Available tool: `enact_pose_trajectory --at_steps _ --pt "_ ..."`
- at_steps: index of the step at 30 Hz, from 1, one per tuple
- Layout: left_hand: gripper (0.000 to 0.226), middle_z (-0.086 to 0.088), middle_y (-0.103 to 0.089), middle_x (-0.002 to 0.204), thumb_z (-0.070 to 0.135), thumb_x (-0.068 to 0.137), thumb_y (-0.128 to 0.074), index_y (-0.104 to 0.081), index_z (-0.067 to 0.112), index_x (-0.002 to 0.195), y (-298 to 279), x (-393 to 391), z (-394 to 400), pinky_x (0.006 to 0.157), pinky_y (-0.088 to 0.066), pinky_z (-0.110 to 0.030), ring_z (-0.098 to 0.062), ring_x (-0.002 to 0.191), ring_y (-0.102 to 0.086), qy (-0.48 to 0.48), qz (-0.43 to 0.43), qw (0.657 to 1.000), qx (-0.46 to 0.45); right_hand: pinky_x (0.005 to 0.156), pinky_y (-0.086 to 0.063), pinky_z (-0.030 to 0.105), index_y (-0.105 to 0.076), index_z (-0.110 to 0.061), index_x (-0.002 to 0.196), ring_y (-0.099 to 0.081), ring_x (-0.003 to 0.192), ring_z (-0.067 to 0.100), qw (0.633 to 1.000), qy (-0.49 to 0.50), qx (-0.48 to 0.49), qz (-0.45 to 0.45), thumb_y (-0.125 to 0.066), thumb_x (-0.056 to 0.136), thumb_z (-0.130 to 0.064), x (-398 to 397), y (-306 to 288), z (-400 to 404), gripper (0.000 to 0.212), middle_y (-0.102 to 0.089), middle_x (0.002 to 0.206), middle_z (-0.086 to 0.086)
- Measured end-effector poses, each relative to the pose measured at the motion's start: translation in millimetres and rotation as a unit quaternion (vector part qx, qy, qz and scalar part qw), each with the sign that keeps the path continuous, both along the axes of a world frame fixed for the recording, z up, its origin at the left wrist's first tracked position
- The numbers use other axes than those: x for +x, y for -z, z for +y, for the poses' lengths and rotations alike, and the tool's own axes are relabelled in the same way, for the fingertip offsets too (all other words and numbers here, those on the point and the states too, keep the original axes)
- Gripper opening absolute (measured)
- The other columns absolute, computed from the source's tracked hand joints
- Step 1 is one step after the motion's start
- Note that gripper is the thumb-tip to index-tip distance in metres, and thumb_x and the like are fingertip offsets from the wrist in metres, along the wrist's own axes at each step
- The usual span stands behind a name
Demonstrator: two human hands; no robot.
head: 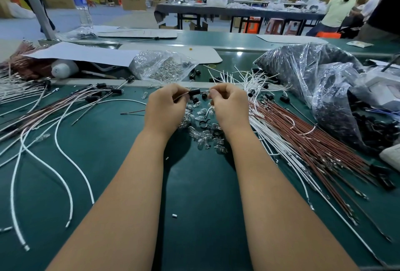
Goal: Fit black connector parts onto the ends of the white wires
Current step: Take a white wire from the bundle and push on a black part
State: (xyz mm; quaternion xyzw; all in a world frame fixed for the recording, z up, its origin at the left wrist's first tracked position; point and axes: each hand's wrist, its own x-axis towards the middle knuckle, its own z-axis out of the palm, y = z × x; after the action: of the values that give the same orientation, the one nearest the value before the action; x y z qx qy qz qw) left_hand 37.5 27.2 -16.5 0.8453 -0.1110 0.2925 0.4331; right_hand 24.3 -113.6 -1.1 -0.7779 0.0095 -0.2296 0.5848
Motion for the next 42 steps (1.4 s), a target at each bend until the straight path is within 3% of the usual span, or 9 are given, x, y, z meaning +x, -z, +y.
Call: enact_pose_trajectory --at_steps 2,10,15,17,22,31,35,40,42 --pt "0.011 0.001 -0.068 0.078 0.016 0.087 -0.067 -0.073 0.013 0.095 0.5 -0.3 -0.3 0.07 -0.049 -0.025 -0.016 0.073 -0.062 0.003 0.004 1.0 0.006 0.072 -0.054 0.025 -0.064 -0.014 0.089 -0.064 0.077 0.014 1.0 0.002 0.014 0.002 -0.059 0.092 -0.005 1.1 0.5 -1.1 0.011 -0.067 0.083 0.002" --pt "0.003 0.003 -0.067 0.07 0.014 0.084 -0.07 -0.073 0.014 0.086 -1.6 -2.5 -3.3 0.065 -0.05 -0.025 -0.012 0.065 -0.061 0.047 -0.005 0.999 0.021 0.075 -0.055 0.027 -0.065 -0.011 0.091 -0.064 0.08 0.018 1.0 -0.005 0.0 -0.014 -0.058 0.091 -0.001 2.8 0.4 -2.1 0.013 -0.066 0.085 0.005" --pt "0.005 -0.005 -0.068 0.071 0.01 0.085 -0.067 -0.072 0.01 0.084 -0.8 -2.3 -2.4 0.066 -0.051 -0.034 -0.021 0.067 -0.061 0.061 -0.011 0.998 0.016 0.056 -0.044 0.007 -0.066 -0.014 0.087 -0.056 0.066 0.001 0.998 0.026 -0.054 -0.014 -0.063 0.09 -0.01 2.8 2.9 -4.4 0.006 -0.06 0.074 -0.009" --pt "0.006 -0.003 -0.068 0.07 0.011 0.086 -0.067 -0.072 0.011 0.084 0.3 -1.1 -1.9 0.066 -0.051 -0.033 -0.02 0.067 -0.061 0.054 -0.01 0.998 0.022 0.055 -0.041 0.005 -0.066 -0.015 0.085 -0.055 0.065 -0.001 0.998 0.03 -0.059 -0.013 -0.063 0.089 -0.013 2.8 3.1 -4.5 0.006 -0.059 0.072 -0.012" --pt "0.004 0.001 -0.069 0.071 0.013 0.086 -0.068 -0.073 0.014 0.086 1.2 0.3 -1.7 0.065 -0.047 -0.025 -0.013 0.066 -0.062 0.039 -0.002 0.999 0.014 0.062 -0.048 0.011 -0.065 -0.015 0.084 -0.058 0.067 0.003 0.999 0.011 -0.033 -0.012 -0.065 0.088 -0.01 2.8 2.5 -3.9 0.007 -0.063 0.074 -0.007" --pt "0.003 0.003 -0.068 0.072 0.014 0.085 -0.068 -0.071 0.013 0.085 1.3 -0.2 -2.7 0.068 -0.054 -0.031 -0.012 0.067 -0.063 0.056 -0.007 0.998 0.004 0.074 -0.055 0.026 -0.065 -0.011 0.089 -0.062 0.076 0.015 1.0 -0.023 0.014 -0.009 -0.062 0.089 -0.001 5.6 2.8 -3.3 0.01 -0.067 0.084 0.007" --pt "0.007 -0.003 -0.069 0.073 0.017 0.089 -0.064 -0.067 0.011 0.086 1.2 0.1 -3.5 0.069 -0.054 -0.035 -0.019 0.07 -0.065 0.066 0.014 0.998 0.003 0.073 -0.054 0.027 -0.064 -0.012 0.088 -0.062 0.075 0.016 0.999 -0.039 0.018 -0.01 -0.061 0.089 -0.001 4.1 2.5 -2.3 0.011 -0.067 0.084 0.009" --pt "0.008 0.002 -0.069 0.068 0.018 0.092 -0.059 -0.062 0.017 0.084 1.4 -1.5 -5.0 0.067 -0.05 -0.034 -0.013 0.061 -0.059 0.076 0.046 0.996 -0.01 0.07 -0.054 0.027 -0.065 -0.016 0.084 -0.062 0.072 0.014 0.999 -0.035 -0.001 -0.026 -0.062 0.088 -0.001 2.6 1.8 0.0 0.016 -0.067 0.079 0.003" --pt "0.009 -0.004 -0.068 0.07 0.016 0.092 -0.059 -0.062 0.016 0.084 0.2 -1.9 -5.1 0.069 -0.051 -0.038 -0.022 0.066 -0.062 0.085 0.052 0.995 -0.026 0.068 -0.053 0.024 -0.068 -0.014 0.087 -0.061 0.07 0.011 0.999 -0.021 -0.014 -0.034 -0.064 0.088 -0.003 2.7 1.7 0.3 0.011 -0.067 0.077 0.0"
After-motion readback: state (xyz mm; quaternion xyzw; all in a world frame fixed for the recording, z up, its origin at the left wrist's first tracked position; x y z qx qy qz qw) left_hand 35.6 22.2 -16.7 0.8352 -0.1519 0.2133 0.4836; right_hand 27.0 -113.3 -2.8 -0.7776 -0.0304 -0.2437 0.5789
